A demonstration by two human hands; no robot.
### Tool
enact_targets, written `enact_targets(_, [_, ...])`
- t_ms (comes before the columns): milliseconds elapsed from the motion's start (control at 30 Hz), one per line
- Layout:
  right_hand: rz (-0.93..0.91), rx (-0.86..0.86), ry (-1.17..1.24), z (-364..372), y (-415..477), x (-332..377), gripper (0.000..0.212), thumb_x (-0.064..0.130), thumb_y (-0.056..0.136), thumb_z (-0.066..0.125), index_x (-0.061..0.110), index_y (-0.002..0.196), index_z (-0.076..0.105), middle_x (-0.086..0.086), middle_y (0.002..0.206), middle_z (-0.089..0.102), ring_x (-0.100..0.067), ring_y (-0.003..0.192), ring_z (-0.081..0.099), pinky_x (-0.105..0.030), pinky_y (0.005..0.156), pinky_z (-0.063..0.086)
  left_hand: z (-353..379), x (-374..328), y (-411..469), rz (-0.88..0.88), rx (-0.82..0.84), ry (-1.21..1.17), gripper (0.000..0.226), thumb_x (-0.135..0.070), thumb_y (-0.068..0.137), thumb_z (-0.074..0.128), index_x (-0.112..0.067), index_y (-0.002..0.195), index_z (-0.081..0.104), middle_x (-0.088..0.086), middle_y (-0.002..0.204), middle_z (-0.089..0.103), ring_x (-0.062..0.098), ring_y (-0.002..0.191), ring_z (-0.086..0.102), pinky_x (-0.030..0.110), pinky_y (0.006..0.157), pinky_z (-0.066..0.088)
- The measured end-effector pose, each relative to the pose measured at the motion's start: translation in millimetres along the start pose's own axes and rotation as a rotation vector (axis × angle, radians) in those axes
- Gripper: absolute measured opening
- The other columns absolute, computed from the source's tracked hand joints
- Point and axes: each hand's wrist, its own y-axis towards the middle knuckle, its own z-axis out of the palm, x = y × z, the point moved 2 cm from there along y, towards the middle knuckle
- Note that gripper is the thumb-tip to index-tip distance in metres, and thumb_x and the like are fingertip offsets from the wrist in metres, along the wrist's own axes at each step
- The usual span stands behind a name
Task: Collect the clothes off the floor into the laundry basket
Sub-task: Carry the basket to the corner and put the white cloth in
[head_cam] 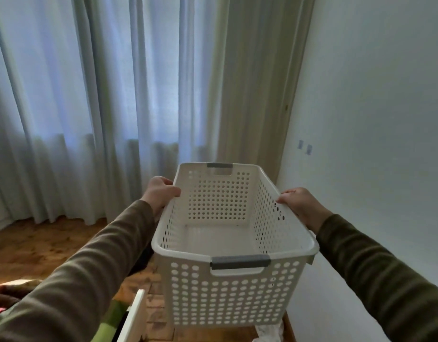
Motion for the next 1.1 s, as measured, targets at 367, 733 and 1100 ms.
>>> enact_targets(367, [0.012, -0.070, 0.109, -5.6, 138.2, -6.8, 0.019, 0.000, 0.089, 0.046, 0.001, 0.076, 0.059, -0.013, 0.071, 0.061, -0.021, 0.059, 0.060, -0.027, 0.050, 0.049, 55.7, -15.9, 138.6, 0.024, -0.009, 0.028, 0.022, 0.005, 0.078, 0.052, 0.005, 0.097, 0.063, 0.021, 0.089, 0.064, 0.028, 0.071, 0.060, 0.028, 0.063, 0.050])
enact_targets(733, [0.061, -0.004, 0.118, -30.2, 292.6, -52.6, 0.021, 0.000, 0.088, 0.046, -0.008, 0.099, 0.061, -0.017, 0.079, 0.062, -0.028, 0.067, 0.061, -0.034, 0.060, 0.053, 147.9, -1.7, 256.5, -0.031, -0.048, 0.071, 0.030, 0.005, 0.077, 0.053, 0.007, 0.106, 0.062, 0.025, 0.094, 0.065, 0.031, 0.078, 0.062, 0.034, 0.071, 0.053])
enact_targets(1100, [0.095, 0.001, 0.098, -27.2, 412.0, -118.9, 0.011, 0.009, 0.087, 0.049, 0.008, 0.083, 0.059, -0.014, 0.086, 0.065, -0.031, 0.079, 0.064, -0.048, 0.078, 0.055, 228.2, 49.5, 343.5, -0.153, -0.102, 0.183, 0.033, 0.002, 0.075, 0.063, 0.002, 0.108, 0.063, 0.016, 0.094, 0.064, 0.030, 0.088, 0.063, 0.042, 0.089, 0.052])
